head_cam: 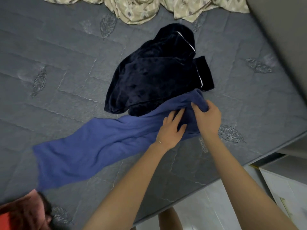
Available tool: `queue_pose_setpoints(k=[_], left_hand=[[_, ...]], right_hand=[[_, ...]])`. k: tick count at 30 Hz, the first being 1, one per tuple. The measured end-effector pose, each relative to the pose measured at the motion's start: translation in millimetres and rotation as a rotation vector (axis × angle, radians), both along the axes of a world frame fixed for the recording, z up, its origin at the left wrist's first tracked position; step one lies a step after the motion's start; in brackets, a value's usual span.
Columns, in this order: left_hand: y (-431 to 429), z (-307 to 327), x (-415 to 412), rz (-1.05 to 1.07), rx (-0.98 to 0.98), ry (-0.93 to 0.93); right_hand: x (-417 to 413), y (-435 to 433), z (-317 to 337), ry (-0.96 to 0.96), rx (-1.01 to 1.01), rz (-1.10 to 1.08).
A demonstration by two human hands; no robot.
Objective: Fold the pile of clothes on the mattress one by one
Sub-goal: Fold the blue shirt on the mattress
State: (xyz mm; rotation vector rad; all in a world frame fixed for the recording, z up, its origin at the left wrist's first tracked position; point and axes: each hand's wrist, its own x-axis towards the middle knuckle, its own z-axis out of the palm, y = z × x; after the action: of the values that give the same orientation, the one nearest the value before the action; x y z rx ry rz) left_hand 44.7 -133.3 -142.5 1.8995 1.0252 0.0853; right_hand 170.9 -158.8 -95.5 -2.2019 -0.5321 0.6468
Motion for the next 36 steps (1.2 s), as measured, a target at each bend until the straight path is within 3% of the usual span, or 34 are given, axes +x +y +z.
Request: queue_pose_setpoints(k=[4,8,14,17,20,26,31,36], left_hand=[[-11.4,-10.6,-22.1,0.1,0.011,0.221],[-22.2,-36.4,-82.7,0.227,-0.163,0.335],[-11.0,-30.3,-145.7,0.698,-0.607,-0.063],[10.8,-14.0,-172.6,0.871,-0.79,-0.248],[27.6,-5.4,-204.6,0.95,-0.844,-0.351],[39.2,-14.3,-276.9,0.979,-0.719,-0.318],[45.2,-17.4,-354.0,1.121,-0.366,-0.334],[59.8,-23.4,-423.8,1.143,-0.053,-0.068]], right_hand=[[-14.9,-2.8,-5.8,0.083,-0.157,0.142],[-34.8,-5.1,-15.3,0.26,-0.236,0.165],[-107.0,7.2,-21.8,0.513,-0.158,0.325],[-158.3,20.8,-24.8,0.506,-0.201,0.416],[-210.6,30.3,-25.6,0.466,-0.203,0.5],[-290.3,41.4,-28.8,0.488,-0.184,0.89],[-323.3,41.6,-48.8,0.064,-0.208,0.959],[-337.7,40.3,-67.3,-0.083,-0.44,1.029]])
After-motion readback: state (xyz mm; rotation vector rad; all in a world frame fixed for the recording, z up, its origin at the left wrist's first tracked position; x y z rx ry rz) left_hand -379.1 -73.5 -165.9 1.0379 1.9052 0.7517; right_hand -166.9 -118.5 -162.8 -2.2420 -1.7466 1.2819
